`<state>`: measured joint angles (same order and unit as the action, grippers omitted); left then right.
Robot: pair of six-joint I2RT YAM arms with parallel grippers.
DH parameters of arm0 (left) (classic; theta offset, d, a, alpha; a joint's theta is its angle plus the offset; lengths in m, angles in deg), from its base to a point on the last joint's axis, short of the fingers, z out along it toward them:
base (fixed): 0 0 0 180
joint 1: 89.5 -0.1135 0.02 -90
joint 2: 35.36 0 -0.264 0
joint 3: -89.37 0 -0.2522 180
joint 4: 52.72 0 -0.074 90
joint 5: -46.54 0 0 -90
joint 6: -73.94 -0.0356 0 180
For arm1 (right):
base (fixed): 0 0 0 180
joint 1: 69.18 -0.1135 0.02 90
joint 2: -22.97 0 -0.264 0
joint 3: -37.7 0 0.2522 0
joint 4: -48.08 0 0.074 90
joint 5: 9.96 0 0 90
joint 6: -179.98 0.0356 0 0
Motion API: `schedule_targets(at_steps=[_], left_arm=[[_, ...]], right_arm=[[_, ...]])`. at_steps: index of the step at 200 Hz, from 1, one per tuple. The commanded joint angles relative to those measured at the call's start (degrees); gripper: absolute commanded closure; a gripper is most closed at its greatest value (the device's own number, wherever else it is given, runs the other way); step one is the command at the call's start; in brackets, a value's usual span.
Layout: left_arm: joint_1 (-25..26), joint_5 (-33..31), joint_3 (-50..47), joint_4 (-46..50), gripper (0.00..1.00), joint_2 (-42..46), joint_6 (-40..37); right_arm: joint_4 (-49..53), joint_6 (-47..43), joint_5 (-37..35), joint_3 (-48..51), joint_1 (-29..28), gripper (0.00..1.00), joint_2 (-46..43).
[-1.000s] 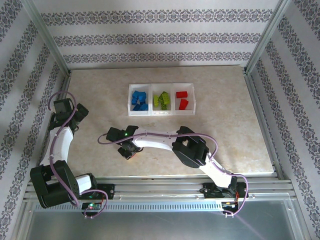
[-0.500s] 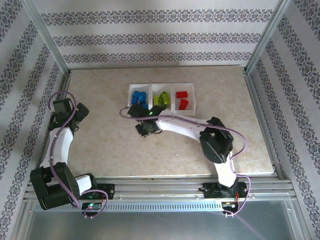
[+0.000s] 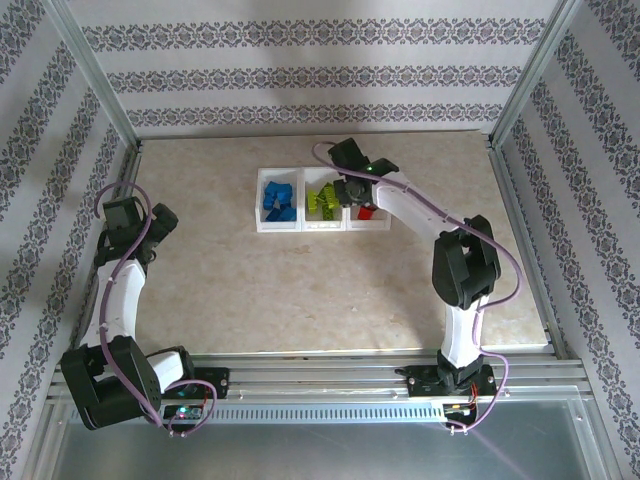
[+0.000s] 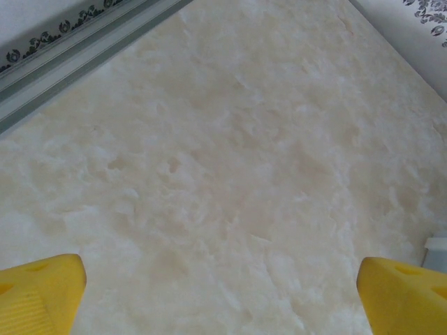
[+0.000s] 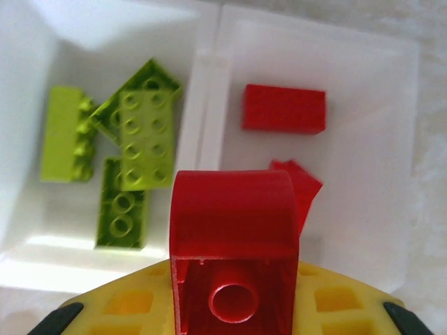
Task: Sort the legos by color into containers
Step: Place the lego in the container.
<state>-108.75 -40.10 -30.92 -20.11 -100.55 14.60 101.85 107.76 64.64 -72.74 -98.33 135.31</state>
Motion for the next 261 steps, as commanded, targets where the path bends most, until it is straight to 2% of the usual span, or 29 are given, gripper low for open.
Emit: schedule_targets(at_steps=[1, 57, 129, 178, 225, 261], left_arm=[[-0.7, 1.4, 0.0, 0.7, 0.0, 1.2, -0.9], [-0.7, 2.4, -0.1, 0.7, 0.0, 1.0, -0.9], [-0.7, 2.6, -0.4, 0.4, 0.0, 0.8, -1.5], [-0.7, 2.6, -0.4, 0.4, 0.0, 0.7, -1.7], [-0.7, 2.5, -0.3, 0.8, 0.0, 1.3, -1.8], [-0.7, 2.7, -0.1, 1.2, 0.0, 2.5, -2.4]], right_arm=[[-1.3, -2.2, -1.4, -3.7, 1.8, 0.81, 3.7], [-1.2, -3.3, -1.8, -10.2, 4.4, 0.78, 10.6], [-1.4, -2.1, -1.2, -12.0, 6.0, 0.7, 14.2], [-1.8, -1.9, 0.1, -11.8, 6.0, 0.52, 13.1], [-2.0, -2.1, 0.3, -10.8, 6.0, 0.49, 10.0], [-4.3, -2.1, -0.9, -5.4, 6.0, 0.45, 3.7]])
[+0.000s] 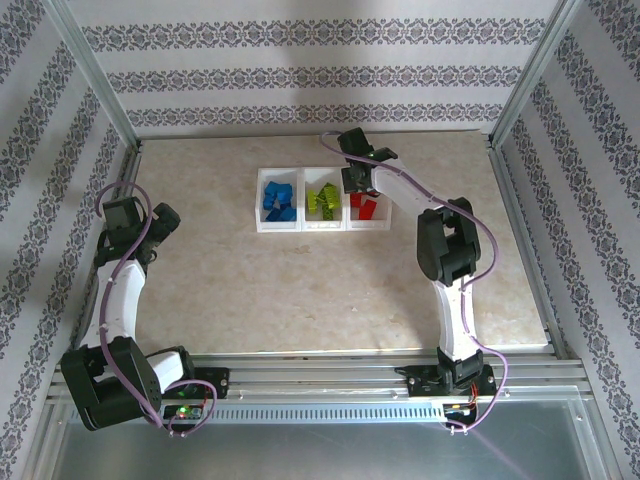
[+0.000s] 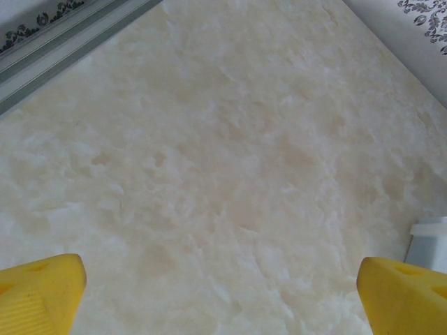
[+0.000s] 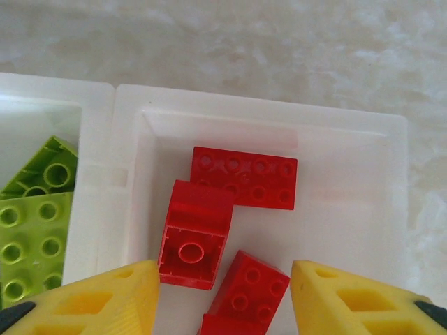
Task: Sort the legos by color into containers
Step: Place the lego in the container, then reset both arms
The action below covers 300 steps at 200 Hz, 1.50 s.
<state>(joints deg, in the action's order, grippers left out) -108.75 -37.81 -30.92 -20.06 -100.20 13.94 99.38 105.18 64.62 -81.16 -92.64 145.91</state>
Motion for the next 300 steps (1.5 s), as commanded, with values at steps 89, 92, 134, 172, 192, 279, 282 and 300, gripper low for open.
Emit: schedule_targets(at_steps=[89, 92, 134, 172, 192, 279, 282, 300], left_arm=[[-0.4, 2.0, -10.2, -6.9, 0.0, 15.3, -3.5], [-0.3, 2.1, -10.7, -7.3, 0.0, 16.0, -3.7], [1.1, -0.6, -16.4, -12.0, 0.0, 23.5, -7.0], [8.1, -3.9, -20.7, -19.2, 0.0, 23.6, -11.3], [13.5, -7.9, -22.2, -23.1, 0.0, 22.1, -15.3], [24.9, -14.6, -28.4, -41.7, 0.0, 12.6, -28.1], [24.9, -14.8, -28.8, -42.6, 0.0, 12.5, -28.3], [24.8, -14.6, -31.2, -47.6, 0.0, 11.3, -28.7]], right_arm=[[-17.2, 4.6, -8.7, 37.6, 1.3, 0.02, -34.9], [-17.7, 4.7, -9.0, 38.8, 1.5, 0.02, -35.8], [-23.7, 5.9, -14.1, 51.5, 3.4, 0.02, -47.2], [-28.2, 4.5, -19.4, 59.6, 5.3, 0.02, -54.6], [-30.5, 3.4, -19.9, 63.5, 7.0, 0.02, -58.5], [-50.6, -4.4, -17.3, 81.0, 13.6, 0.02, -69.9], [-51.6, -4.9, -17.2, 81.7, 13.5, 0.02, -70.1], [-55.9, -6.4, -16.7, 84.5, 14.0, 0.02, -71.6]])
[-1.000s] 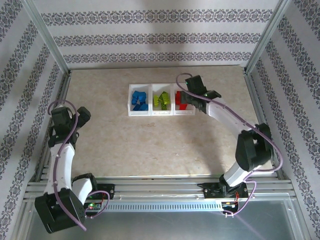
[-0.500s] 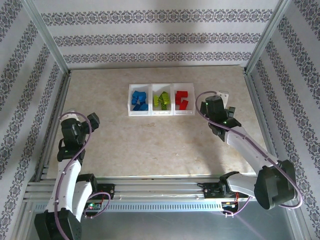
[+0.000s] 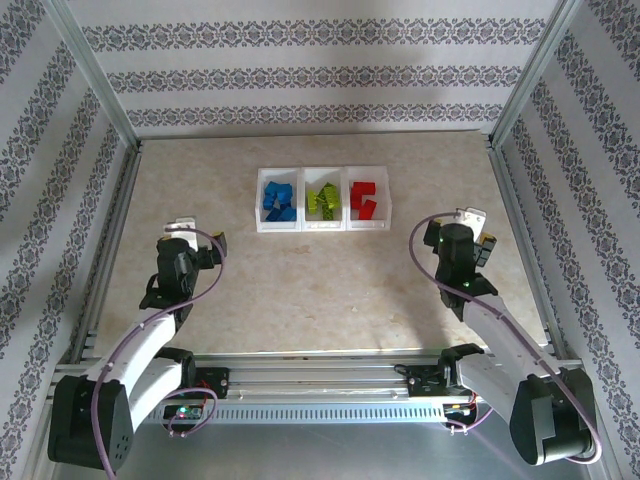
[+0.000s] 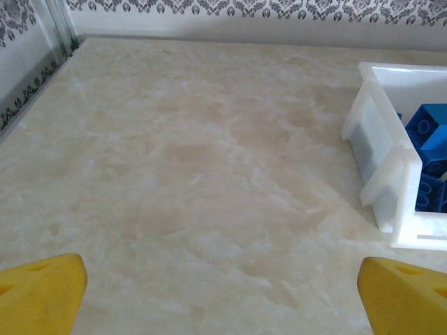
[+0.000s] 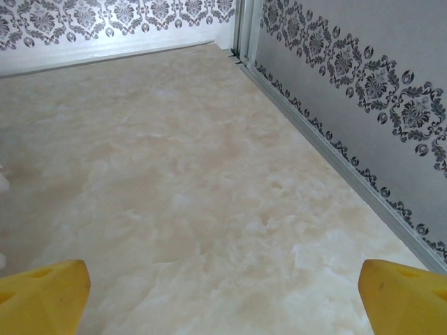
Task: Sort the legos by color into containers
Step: Reset both arms
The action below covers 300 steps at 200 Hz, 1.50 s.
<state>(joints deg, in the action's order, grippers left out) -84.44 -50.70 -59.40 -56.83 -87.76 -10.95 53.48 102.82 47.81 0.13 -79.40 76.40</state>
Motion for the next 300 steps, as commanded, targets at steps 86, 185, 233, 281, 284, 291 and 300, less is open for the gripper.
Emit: schedule_targets(at_steps=[86, 185, 233, 281, 284, 291, 300], left_arm=[[0.4, -1.9, -1.0, -26.7, 0.0, -18.1, -6.4], [-3.9, 6.0, -0.3, -41.4, 0.0, -33.4, -5.9], [-6.2, 16.8, 4.2, -36.5, 0.01, -38.4, -6.8], [-8.0, 17.3, 4.4, -37.2, 0.0, -38.9, -4.8], [-8.0, 17.2, 4.3, -37.2, 0.0, -38.9, -4.8], [-8.0, 17.1, 4.5, -36.9, 0.0, -38.8, -4.8], [-8.0, 17.1, 4.4, -37.0, 0.01, -38.9, -4.8]], right_arm=[[-11.9, -2.8, 3.0, 7.4, 4.8, 0.02, -2.2], [-19.7, -4.3, 6.4, 9.1, 7.2, 0.02, 1.1], [-30.9, -6.2, 11.1, 13.8, 10.5, 0.02, 3.4], [-40.8, -5.7, 16.4, 15.0, 14.2, 0.02, 11.3], [-41.7, -5.6, 16.7, 14.9, 14.2, 0.02, 11.9], [-43.0, -5.8, 17.5, 14.5, 14.3, 0.02, 13.3], [-43.7, -6.2, 18.1, 13.4, 14.3, 0.02, 15.3]])
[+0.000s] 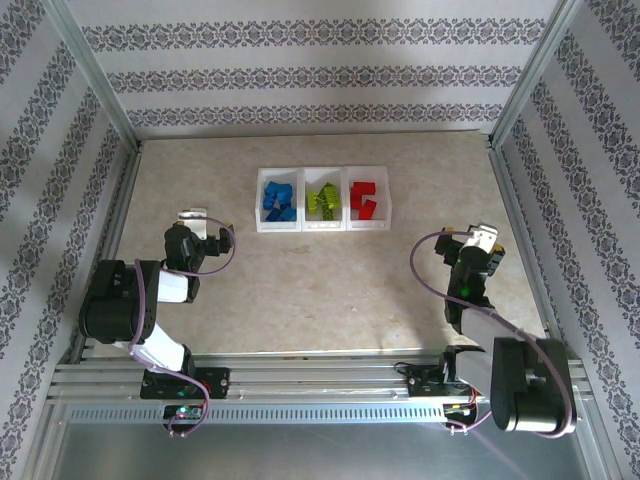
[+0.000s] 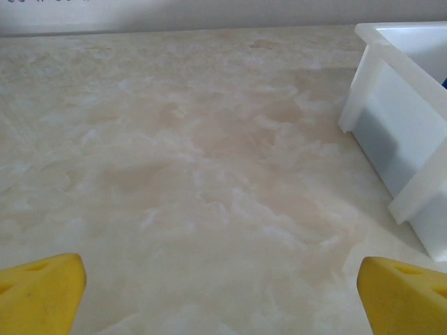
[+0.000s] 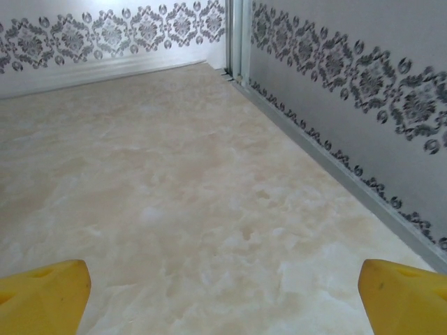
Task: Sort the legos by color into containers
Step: Reset both arms
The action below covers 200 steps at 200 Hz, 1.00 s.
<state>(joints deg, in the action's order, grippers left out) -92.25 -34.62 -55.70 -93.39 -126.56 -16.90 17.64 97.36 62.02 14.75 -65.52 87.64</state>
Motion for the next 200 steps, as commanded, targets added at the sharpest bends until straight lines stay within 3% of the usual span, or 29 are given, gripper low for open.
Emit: schedule_targets(at_steps=[1, 16, 55, 97, 115, 138, 200], left_arm=[[-0.2, 1.0, 0.7, -0.5, 0.01, -0.1, 1.1], [-0.2, 1.0, 0.7, -0.5, 0.0, 0.0, 1.2], [-0.2, 0.9, 0.7, -0.5, 0.0, -0.1, 1.1], [-0.2, 0.9, 0.7, -0.5, 0.0, 0.0, 1.1], [-0.2, 0.9, 0.7, -0.5, 0.0, 0.0, 1.1], [-0.2, 0.8, 0.7, -0.5, 0.0, 0.0, 1.2], [-0.2, 0.6, 0.7, -0.5, 0.0, -0.1, 1.2]], right_arm=[[-7.7, -0.8, 3.9, -1.4, 0.5, 0.02, 4.1], [-4.1, -1.7, 4.5, -3.4, 0.6, 0.02, 4.5], [-7.6, -3.1, 8.1, -1.4, 1.2, 0.02, 3.9], [-9.5, 1.4, 11.4, -0.1, 1.1, 0.02, 3.9], [-11.1, 1.7, 9.9, -0.7, 1.2, 0.02, 5.9], [-13.0, 1.4, 14.9, -3.1, 0.8, 0.02, 11.0], [-19.6, -1.1, 18.4, -4.3, -0.3, 0.02, 20.3]])
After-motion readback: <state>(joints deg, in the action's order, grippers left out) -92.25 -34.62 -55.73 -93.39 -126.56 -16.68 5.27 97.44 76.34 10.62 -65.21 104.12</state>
